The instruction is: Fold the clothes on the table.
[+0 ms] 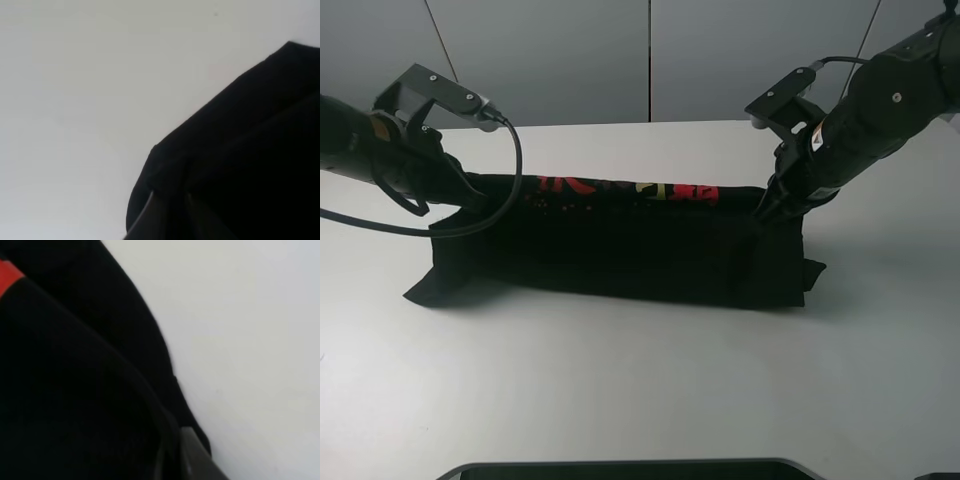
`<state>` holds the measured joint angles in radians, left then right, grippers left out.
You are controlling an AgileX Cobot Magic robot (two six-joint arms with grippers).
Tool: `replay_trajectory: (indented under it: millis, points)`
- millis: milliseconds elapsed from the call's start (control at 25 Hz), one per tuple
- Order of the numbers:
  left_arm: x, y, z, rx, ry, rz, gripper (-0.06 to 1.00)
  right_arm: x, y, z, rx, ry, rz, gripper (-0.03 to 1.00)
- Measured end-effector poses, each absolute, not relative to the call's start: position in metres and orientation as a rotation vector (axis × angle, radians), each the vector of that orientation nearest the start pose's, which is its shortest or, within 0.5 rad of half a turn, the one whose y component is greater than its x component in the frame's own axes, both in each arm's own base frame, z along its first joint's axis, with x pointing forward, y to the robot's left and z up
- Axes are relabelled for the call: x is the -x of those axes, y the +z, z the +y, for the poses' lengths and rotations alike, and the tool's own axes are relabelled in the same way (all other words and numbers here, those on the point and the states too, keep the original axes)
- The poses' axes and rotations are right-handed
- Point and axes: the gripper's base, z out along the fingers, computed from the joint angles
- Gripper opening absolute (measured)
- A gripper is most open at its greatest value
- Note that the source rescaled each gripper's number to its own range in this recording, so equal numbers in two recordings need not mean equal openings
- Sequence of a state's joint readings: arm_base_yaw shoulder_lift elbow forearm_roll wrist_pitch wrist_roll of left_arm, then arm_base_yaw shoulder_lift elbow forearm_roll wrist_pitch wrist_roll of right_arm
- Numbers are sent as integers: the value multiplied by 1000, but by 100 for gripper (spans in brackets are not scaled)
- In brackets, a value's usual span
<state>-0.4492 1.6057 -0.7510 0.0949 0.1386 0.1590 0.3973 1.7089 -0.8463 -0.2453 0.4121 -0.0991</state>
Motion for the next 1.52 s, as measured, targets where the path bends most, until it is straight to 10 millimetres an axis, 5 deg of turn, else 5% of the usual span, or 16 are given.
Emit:
replay_trajectory:
  millis: [120,200,320,400,520,960,1520]
  points:
    - [-272,175,-129,-841,-70,2317,15,-287,150,111,927,-110,2588,1]
    - [-273,175,-129,-833,-70,2309,39,-288,149,110,904,-106,2592,10]
    - [-275,177,-129,-788,-89,2292,83,-288,149,110,864,-97,2600,54]
    - [-276,178,-130,-748,-106,2296,95,-288,149,110,810,-85,2616,89]
    - [-275,177,-129,-721,-116,2315,91,-288,148,109,722,-77,2662,99]
    - [-299,197,-132,-554,-157,2625,88,-298,176,109,414,-131,2853,100]
    - [-314,122,-123,-488,-117,2965,88,-293,173,111,310,-68,2936,100]
